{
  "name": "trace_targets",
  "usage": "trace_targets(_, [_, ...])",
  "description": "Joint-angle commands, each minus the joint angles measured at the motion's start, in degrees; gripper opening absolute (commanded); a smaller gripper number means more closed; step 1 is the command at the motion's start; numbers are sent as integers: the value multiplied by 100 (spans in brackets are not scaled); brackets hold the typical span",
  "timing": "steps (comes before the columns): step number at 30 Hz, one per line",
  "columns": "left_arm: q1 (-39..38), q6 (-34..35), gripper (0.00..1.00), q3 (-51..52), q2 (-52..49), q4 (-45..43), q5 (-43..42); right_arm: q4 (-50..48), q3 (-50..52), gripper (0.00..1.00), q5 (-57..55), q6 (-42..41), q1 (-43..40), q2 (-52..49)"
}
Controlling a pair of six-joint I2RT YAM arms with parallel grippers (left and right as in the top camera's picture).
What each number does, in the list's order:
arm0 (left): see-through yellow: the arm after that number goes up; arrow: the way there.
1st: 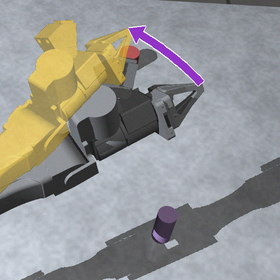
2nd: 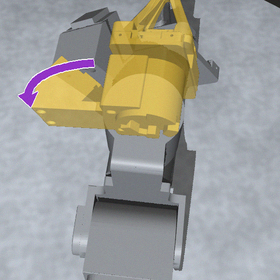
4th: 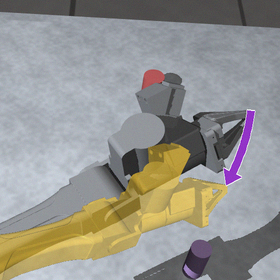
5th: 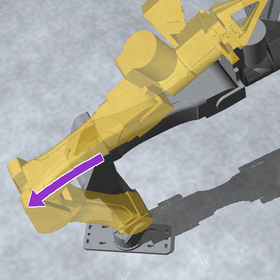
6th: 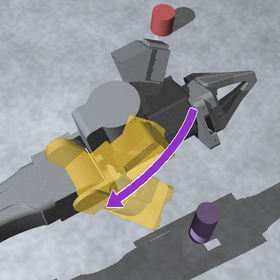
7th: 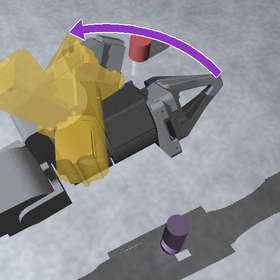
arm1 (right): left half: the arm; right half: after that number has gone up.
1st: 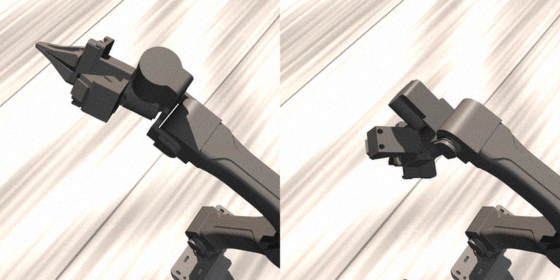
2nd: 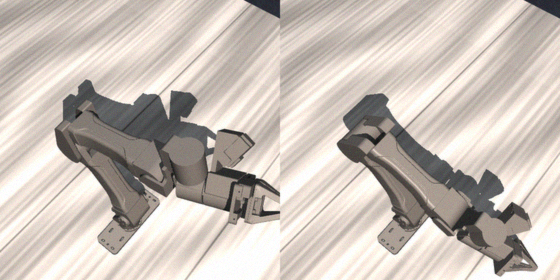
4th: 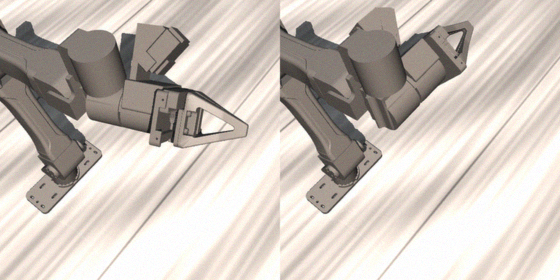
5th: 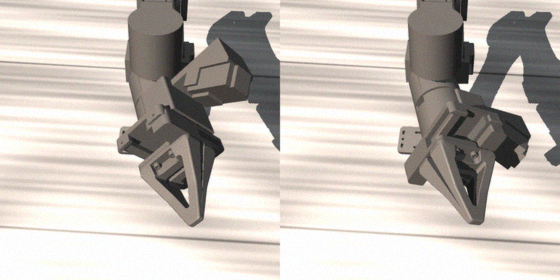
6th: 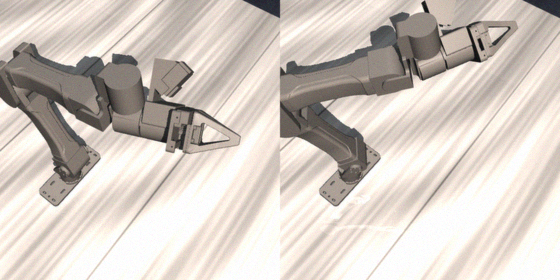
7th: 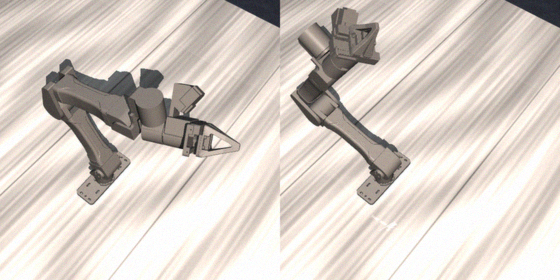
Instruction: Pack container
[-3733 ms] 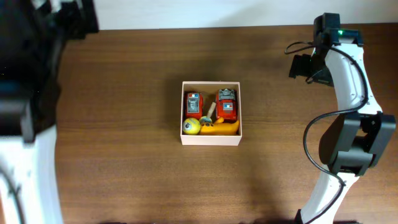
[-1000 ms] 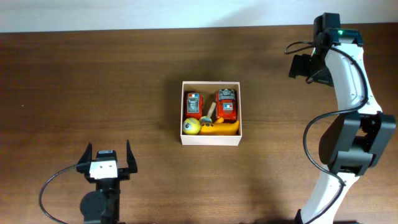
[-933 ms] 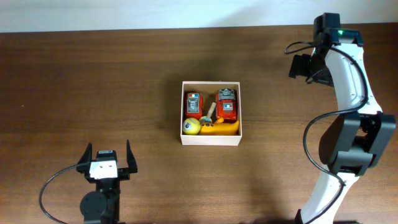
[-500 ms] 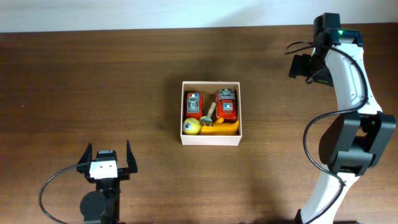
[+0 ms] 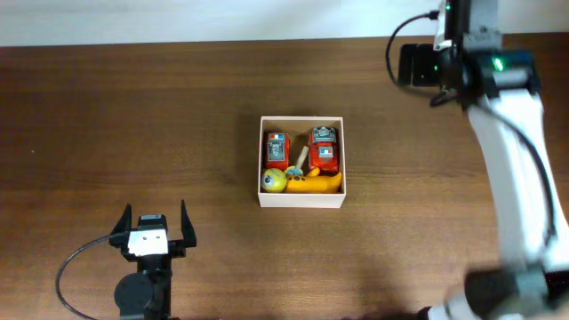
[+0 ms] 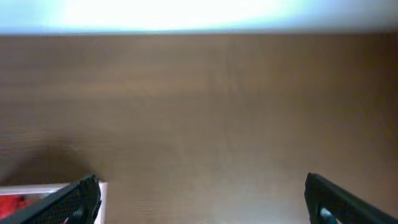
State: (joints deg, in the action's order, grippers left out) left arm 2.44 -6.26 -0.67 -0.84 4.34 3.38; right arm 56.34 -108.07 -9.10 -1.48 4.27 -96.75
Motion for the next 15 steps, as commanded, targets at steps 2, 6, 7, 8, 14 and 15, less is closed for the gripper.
trace_targets(2, [35,-72,99,15,55,24,-61,-573,1314,99,39,555,186,1502])
trace_targets(6, [35,-72,99,15,55,24,-61,-1587,3250,99,498,555,166,3110])
trace_targets(7, [35,-72,99,15,55,24,-61,-1803,3657,99,542,555,166,3432])
trace_targets(8, [35,-72,99,15,55,24,-63,-2050,4144,99,605,555,164,3821])
trace_targets(14, [35,-72,99,15,55,24,-63,-3261,6422,99,791,557,122,5705])
trace_targets(15, [35,-72,99,15,55,24,-61,-3429,6780,99,946,560,70,6022])
